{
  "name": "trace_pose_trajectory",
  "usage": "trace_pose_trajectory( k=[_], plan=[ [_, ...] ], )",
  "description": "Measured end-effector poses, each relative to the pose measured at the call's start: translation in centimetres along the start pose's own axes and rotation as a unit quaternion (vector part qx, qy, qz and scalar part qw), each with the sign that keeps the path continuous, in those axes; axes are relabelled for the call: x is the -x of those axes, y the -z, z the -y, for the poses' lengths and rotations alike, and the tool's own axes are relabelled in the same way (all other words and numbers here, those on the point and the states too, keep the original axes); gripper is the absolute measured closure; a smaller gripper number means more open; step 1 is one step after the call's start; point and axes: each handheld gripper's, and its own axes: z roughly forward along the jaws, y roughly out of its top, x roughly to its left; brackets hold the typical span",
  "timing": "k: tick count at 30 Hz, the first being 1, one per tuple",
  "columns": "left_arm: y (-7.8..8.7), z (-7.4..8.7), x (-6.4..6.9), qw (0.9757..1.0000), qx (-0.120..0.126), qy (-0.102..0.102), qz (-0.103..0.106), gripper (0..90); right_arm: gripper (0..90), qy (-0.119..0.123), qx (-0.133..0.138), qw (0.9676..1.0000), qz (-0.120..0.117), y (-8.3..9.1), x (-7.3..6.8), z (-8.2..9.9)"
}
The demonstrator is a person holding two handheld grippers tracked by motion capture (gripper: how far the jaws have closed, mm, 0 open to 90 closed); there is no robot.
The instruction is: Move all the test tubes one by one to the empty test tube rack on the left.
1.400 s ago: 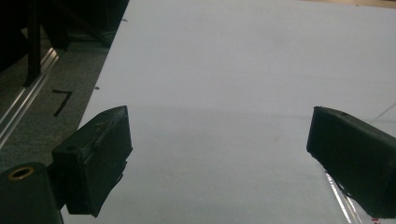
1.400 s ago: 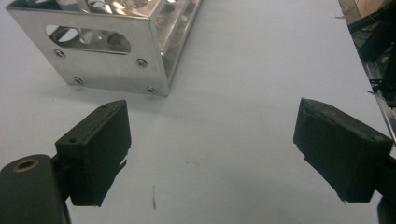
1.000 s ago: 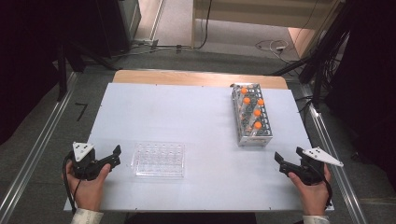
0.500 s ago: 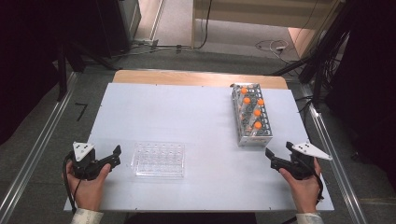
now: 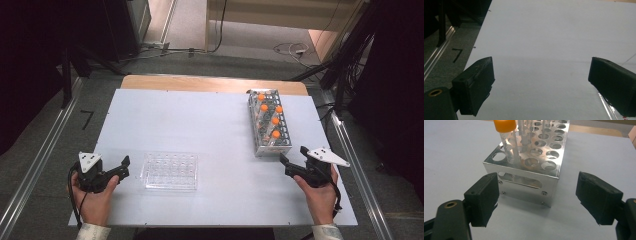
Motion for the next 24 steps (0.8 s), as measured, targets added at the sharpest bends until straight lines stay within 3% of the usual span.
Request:
trace_pose_trajectory(
  k=[14, 21, 24],
  plan=[
    [0.0, 0.0, -0.1, 1.0, -0.001, 0.0, -0.001, 6.7, 26.4, 0.013, 0.004, 0.9999, -0.003, -1.1, -0.8, -1.1],
    [-0.1, 0.0, 0.0, 1.0, -0.002, -0.001, -0.002, 6.7, 36.3, 0.021, 0.016, 0.9996, -0.013, -1.8, -1.2, -1.7],
    [-0.1, 0.0, 0.0, 1.0, -0.002, 0.0, -0.002, 6.6, 44.7, 0.026, 0.023, 0.9992, -0.022, -2.5, -1.5, -1.8]
  ],
)
